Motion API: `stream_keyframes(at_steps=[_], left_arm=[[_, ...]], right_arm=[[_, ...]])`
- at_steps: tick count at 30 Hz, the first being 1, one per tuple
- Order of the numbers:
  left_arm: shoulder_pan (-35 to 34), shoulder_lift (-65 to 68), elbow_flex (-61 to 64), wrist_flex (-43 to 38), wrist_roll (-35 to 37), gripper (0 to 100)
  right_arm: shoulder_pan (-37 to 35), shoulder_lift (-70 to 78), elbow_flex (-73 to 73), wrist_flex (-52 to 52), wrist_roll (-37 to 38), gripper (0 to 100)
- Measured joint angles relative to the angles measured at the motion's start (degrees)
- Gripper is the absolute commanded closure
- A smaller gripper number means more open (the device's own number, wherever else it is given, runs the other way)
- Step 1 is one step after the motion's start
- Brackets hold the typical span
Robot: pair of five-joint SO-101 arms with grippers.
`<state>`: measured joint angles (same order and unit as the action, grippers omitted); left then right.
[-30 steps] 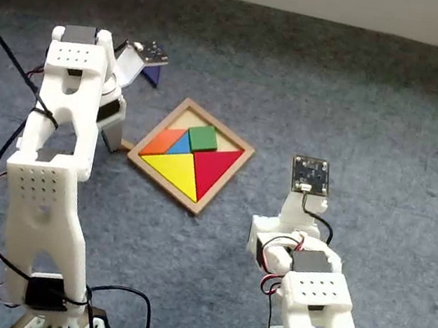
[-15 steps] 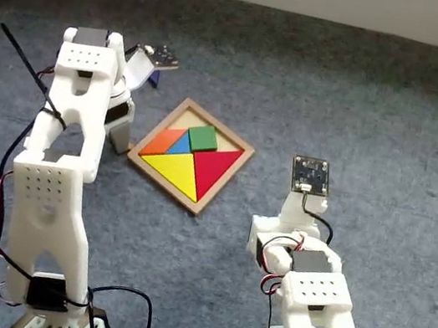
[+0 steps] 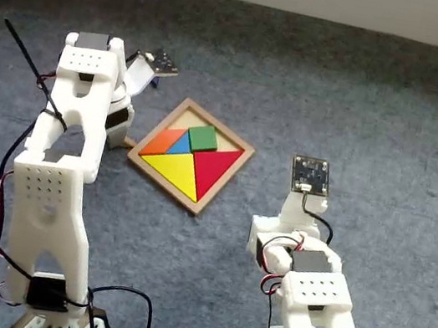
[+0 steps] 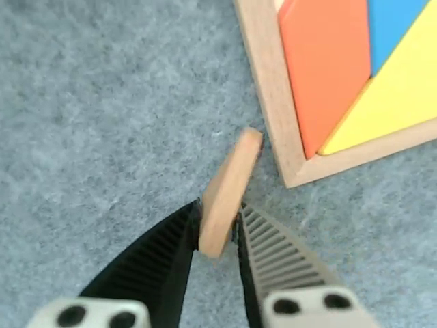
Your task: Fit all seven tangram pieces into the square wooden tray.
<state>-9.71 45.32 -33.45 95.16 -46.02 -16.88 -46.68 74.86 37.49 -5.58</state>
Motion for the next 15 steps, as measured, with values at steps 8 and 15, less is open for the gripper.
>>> stream_keyframes(at_steps=[8, 15], left_arm=[[2.81, -4.92, 0.0, 3.78, 0.0, 96], [6.15, -11.52, 0.0, 4.48, 4.84, 97]], right_arm=[[0.0, 0.0, 0.0, 0.0, 0.0, 98.9], [0.0, 0.0, 0.0, 0.0, 0.0, 98.9]])
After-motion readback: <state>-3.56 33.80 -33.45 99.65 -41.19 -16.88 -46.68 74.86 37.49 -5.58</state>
